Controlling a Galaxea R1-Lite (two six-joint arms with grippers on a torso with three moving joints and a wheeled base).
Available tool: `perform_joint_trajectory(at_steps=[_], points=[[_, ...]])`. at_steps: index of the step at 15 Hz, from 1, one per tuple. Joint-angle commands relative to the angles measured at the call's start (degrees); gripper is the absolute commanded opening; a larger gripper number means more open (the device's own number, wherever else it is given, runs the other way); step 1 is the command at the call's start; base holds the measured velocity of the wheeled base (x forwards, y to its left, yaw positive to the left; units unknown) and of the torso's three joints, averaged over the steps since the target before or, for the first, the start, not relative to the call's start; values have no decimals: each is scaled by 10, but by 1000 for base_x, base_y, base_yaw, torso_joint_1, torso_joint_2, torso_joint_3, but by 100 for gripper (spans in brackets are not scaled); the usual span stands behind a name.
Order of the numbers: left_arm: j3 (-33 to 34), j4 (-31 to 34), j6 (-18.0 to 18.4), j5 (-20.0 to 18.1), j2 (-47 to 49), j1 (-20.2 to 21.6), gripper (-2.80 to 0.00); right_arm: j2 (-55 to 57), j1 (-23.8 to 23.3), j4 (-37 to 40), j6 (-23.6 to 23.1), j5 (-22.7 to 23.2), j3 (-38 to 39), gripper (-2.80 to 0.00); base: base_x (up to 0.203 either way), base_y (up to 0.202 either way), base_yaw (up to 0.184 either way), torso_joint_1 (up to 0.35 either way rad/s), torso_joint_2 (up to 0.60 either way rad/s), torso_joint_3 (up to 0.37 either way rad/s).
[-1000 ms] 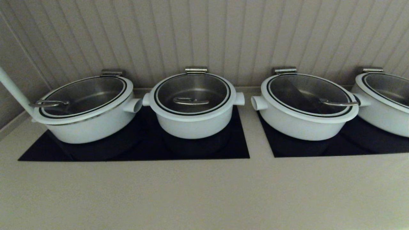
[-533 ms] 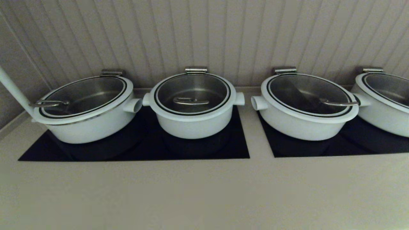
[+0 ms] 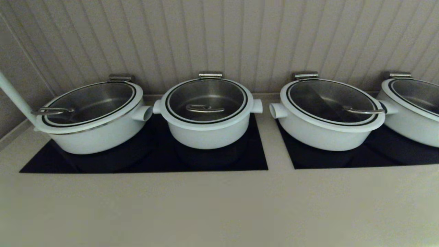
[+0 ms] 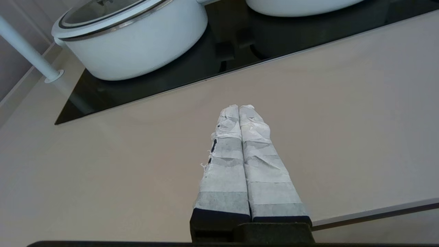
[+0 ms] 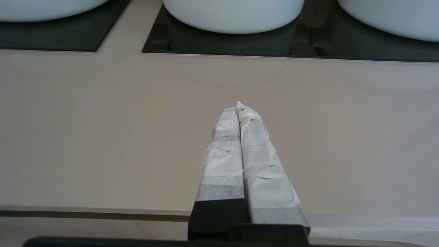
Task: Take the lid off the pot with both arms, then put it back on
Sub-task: Open the food pot lid a small opening with the left arm
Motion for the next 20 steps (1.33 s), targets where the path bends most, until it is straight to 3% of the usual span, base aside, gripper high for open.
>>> perform_joint_trajectory(at_steps=[1,4,7,14,18,20], points=[[0,1,-1,0,1,0,-280,0,0,0,0,0,0,-280,0,0,0,0,0,0],[-5,1,-5,-2,1,0,-280,0,0,1,2,0,0,-280,0,0,0,0,0,0],[-56,1,-7,-30,39,0,-280,0,1,0,3,0,0,-280,0,0,0,0,0,0],[-268,-6,-4,-45,287,-16,-280,0,1,0,3,0,0,-280,0,0,0,0,0,0],[-353,-7,13,-158,403,-42,-280,0,3,0,2,0,0,-280,0,0,0,0,0,0],[-357,-7,20,-182,451,-52,-280,0,3,1,6,0,0,-280,0,0,0,0,0,0]])
